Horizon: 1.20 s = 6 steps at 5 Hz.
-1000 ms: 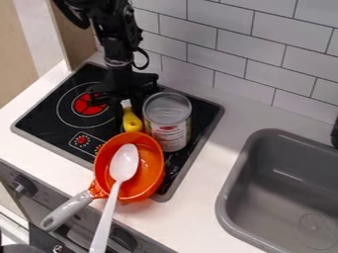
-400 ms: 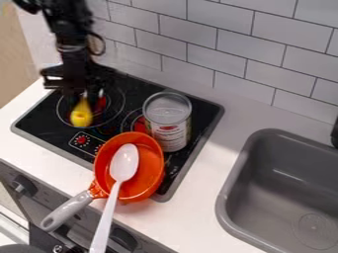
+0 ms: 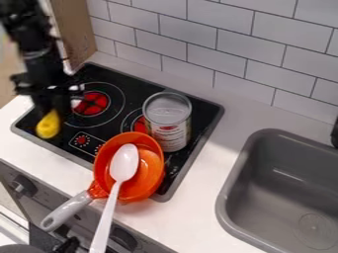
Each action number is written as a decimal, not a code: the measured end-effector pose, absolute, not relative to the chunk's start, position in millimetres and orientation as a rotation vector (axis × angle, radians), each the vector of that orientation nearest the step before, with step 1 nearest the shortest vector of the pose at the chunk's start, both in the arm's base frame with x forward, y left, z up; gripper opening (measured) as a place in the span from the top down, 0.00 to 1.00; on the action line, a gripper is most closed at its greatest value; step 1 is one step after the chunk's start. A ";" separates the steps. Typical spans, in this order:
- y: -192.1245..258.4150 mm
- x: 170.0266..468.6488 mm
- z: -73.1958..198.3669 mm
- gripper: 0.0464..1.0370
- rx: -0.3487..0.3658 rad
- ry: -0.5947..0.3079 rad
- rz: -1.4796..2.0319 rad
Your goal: MOVE THE YELLOW KNIFE FROM INBETWEEN THE LEFT BURNER AND THE CAN AND PUT IT TO BOTTOM OF LEFT BURNER
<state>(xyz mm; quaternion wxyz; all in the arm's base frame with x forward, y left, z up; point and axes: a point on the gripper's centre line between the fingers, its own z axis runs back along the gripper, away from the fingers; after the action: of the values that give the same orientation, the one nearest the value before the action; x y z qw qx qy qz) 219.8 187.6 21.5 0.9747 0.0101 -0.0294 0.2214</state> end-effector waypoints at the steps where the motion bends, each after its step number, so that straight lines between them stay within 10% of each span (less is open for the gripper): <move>1: 186.7 197.6 15.8 0.74 0.027 -0.003 0.585; 6: 184.4 196.9 8.9 0.68 0.154 -0.053 0.953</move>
<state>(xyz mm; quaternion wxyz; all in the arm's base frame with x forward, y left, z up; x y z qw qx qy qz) 196.9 184.4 8.9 0.8853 0.0739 -0.0254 0.4583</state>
